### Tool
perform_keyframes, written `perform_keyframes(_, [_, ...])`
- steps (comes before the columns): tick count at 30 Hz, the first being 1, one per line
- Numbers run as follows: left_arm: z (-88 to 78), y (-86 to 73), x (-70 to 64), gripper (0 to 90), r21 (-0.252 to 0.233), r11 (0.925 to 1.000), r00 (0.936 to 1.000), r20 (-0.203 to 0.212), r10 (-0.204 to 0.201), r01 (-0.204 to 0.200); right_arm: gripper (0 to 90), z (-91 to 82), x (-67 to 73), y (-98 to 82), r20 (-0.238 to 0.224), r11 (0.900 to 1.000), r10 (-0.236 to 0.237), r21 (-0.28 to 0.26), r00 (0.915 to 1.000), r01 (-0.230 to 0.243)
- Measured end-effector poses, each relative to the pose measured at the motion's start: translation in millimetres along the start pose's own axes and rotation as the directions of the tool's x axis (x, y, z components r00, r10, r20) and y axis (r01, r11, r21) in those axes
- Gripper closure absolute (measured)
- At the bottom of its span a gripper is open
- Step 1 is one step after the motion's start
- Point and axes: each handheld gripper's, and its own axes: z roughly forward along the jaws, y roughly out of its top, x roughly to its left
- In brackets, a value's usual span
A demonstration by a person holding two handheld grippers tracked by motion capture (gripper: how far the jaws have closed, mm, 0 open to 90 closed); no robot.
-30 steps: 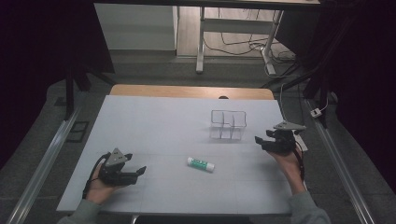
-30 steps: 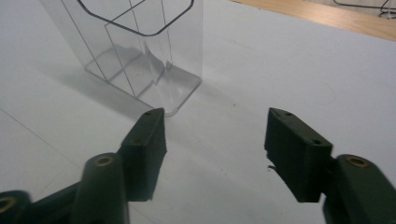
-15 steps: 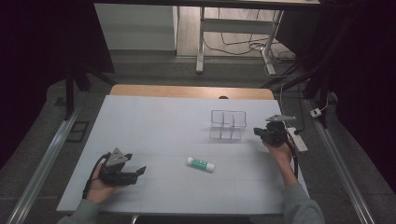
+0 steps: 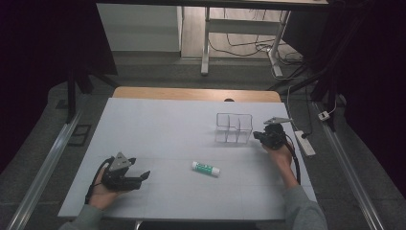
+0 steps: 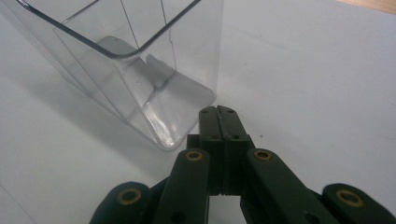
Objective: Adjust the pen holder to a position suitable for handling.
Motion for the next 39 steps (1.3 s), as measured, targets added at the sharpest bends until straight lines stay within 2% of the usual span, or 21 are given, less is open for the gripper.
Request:
perform_keyframes(6, [0.9,-0.1,-0.1,23.8,0.004,1.0000,1.0000,0.005,0.004,-0.004,89.5,3.8,6.2,4.2,-0.008,1.000,-0.012,0.004,0.9999,0.012])
perform_keyframes(9, [1.2,-0.3,-0.2,23.8,0.007,1.0000,1.0000,0.004,0.006,-0.006,89.6,5.4,9.8,6.1,0.011,1.000,-0.022,-0.001,0.9997,0.022])
perform_keyframes(20, [1.7,-0.5,-0.4,23.9,0.008,0.9999,1.0000,0.000,0.007,-0.007,89.5,11.6,18.4,10.2,-0.002,1.000,-0.027,0.003,0.9996,0.027])
perform_keyframes(25, [1.8,-0.7,-0.8,23.9,0.011,0.9999,1.0000,0.000,0.008,-0.008,89.6,17.8,27.6,15.1,-0.007,0.999,-0.044,0.003,0.9990,0.044])
perform_keyframes(39, [2.0,-1.0,-1.2,23.9,0.013,0.9998,0.9999,0.001,0.012,-0.012,89.5,31.5,43.1,24.3,-0.021,0.999,-0.052,0.001,0.9985,0.052])
